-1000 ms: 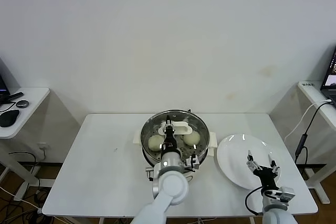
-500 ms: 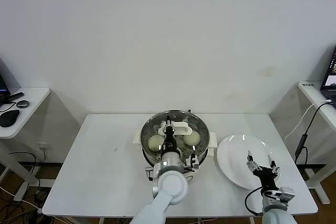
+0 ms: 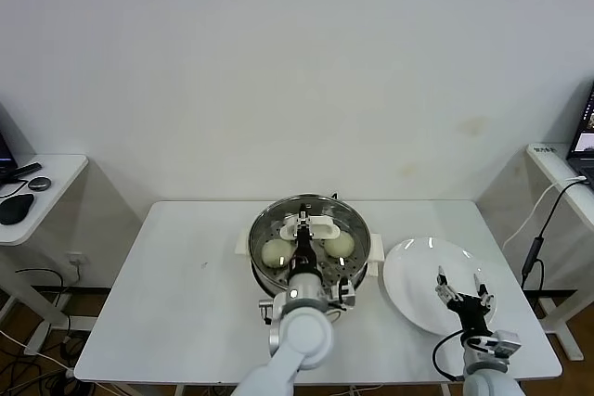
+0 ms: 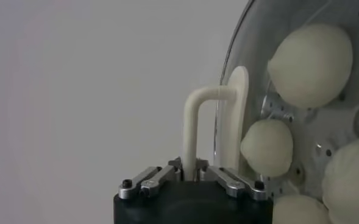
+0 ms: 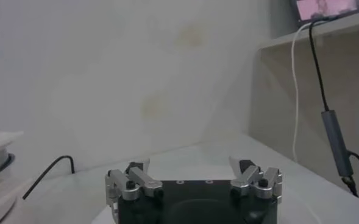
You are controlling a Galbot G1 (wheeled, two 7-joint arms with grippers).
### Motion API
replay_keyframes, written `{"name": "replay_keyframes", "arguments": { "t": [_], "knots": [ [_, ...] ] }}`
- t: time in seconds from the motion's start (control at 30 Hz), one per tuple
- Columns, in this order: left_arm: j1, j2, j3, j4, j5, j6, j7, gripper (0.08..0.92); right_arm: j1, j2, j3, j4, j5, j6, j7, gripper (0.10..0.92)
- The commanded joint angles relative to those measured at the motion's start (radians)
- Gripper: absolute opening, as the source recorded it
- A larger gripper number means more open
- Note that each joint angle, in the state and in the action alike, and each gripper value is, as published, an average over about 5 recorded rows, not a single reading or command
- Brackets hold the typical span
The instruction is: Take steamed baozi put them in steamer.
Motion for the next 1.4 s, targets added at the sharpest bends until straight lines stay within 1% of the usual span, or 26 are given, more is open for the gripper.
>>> {"name": "replay_keyframes", "arguments": {
  "t": [0.03, 0.37, 0.5, 0.6, 0.73, 0.8, 0.87, 0.97, 1.03, 1.13, 1.23, 1.3, 1.4],
  "knots": [
    [0.049, 0.025, 0.014, -0.128, -0.024, -0.002, -0.014, 0.440, 0.000, 0.000, 0.001, 0.001, 0.000, 0.000, 0.000, 0.823],
    [0.133, 0.074, -0.003, -0.276, -0.066, -0.001, 0.055, 0.734, -0.002, -0.003, -0.003, 0.011, -0.005, -0.028, 0.005, 0.823],
    [0.169, 0.094, -0.027, -0.352, -0.088, -0.002, 0.055, 0.810, -0.013, -0.005, -0.010, 0.028, -0.010, -0.049, 0.005, 0.823],
    [0.219, 0.107, -0.103, -0.444, -0.173, -0.028, -0.012, 0.821, -0.036, -0.007, -0.024, 0.061, -0.046, -0.062, -0.014, 0.823],
    [0.320, 0.129, -0.258, -0.581, -0.372, -0.108, -0.125, 0.823, -0.080, -0.016, -0.067, 0.126, -0.086, -0.060, -0.052, 0.823],
    [0.380, 0.133, -0.346, -0.637, -0.502, -0.137, -0.169, 0.823, -0.094, -0.015, -0.088, 0.148, -0.120, -0.037, -0.066, 0.823],
    [0.446, 0.124, -0.465, -0.676, -0.666, -0.183, -0.206, 0.823, -0.101, -0.009, -0.108, 0.162, -0.166, -0.020, -0.070, 0.823],
    [0.534, 0.096, -0.655, -0.663, -0.953, -0.324, -0.264, 0.823, -0.107, 0.000, -0.143, 0.182, -0.169, -0.033, -0.058, 0.823],
    [0.589, 0.085, -0.763, -0.614, -1.184, -0.444, -0.283, 0.823, -0.108, 0.007, -0.162, 0.184, -0.155, -0.048, -0.045, 0.823],
    [0.678, 0.081, -0.865, -0.510, -1.446, -0.597, -0.279, 0.823, -0.113, 0.016, -0.174, 0.174, -0.159, -0.050, -0.024, 0.823],
    [0.769, 0.076, -0.873, -0.427, -1.542, -0.657, -0.291, 0.823, -0.143, 0.016, -0.180, 0.173, -0.152, -0.042, -0.009, 0.823],
    [0.829, 0.069, -0.840, -0.406, -1.598, -0.651, -0.307, 0.823, -0.174, 0.014, -0.180, 0.182, -0.155, -0.037, -0.005, 0.823],
    [0.899, 0.056, -0.789, -0.409, -1.639, -0.630, -0.319, 0.823, -0.223, 0.011, -0.174, 0.202, -0.153, -0.034, 0.005, 0.823]
  ]
}}
